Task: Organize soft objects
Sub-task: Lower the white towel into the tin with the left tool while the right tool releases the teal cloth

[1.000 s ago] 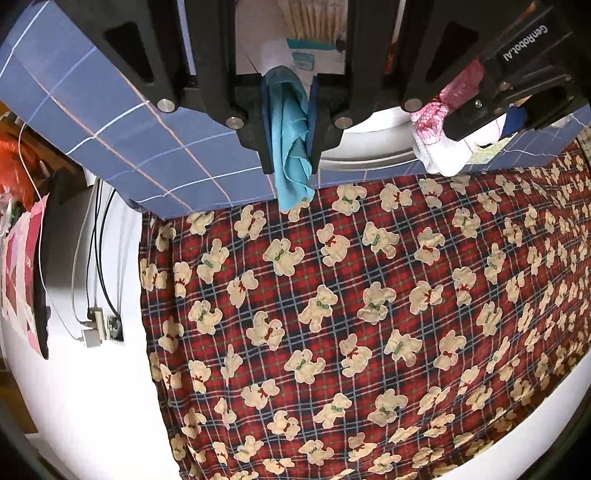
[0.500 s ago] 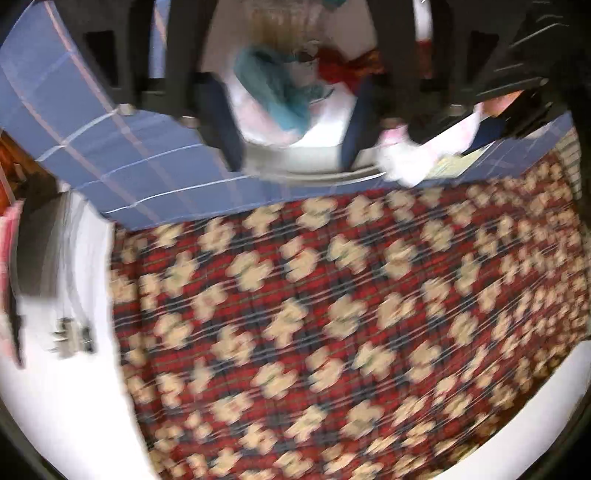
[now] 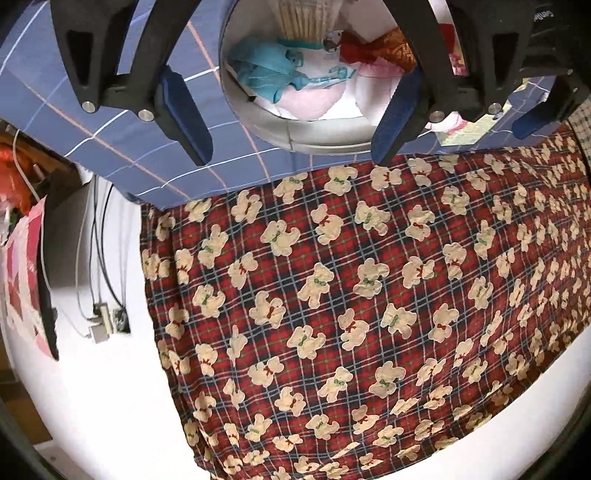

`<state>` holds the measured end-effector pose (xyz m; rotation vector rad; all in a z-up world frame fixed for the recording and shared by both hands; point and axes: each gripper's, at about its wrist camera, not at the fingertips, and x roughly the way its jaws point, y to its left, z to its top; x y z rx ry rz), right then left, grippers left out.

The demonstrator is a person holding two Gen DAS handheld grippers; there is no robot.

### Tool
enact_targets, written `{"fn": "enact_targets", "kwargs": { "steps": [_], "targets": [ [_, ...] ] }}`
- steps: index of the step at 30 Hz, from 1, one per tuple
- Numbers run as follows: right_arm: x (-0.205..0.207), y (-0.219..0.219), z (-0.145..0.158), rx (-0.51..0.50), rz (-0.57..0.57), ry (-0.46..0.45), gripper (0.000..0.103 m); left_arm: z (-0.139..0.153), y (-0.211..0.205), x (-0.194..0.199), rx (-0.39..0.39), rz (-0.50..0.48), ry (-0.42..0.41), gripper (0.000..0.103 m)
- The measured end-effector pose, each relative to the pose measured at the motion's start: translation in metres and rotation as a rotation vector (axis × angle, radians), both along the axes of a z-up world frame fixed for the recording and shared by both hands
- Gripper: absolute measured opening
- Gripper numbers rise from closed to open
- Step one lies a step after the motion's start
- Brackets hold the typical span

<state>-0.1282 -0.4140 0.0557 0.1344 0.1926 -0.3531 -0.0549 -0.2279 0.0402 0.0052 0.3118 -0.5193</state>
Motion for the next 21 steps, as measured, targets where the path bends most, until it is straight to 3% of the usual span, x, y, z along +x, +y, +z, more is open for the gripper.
{"fn": "enact_targets", "kwargs": {
  "steps": [8, 13, 21],
  "targets": [
    [-0.019, 0.018, 0.006, -0.124, -0.07, -0.12, 0.09, -0.001, 0.014, 0.005, -0.013, 0.04, 0.011, 0.103],
    [-0.027, 0.027, 0.005, -0.167, -0.091, -0.18, 0.096, -0.004, 0.022, 0.005, -0.001, 0.063, 0.014, 0.103],
    [-0.024, 0.04, 0.003, -0.201, -0.084, -0.154, 0.096, -0.009, 0.035, -0.001, 0.038, 0.082, -0.018, 0.103]
  ]
}}
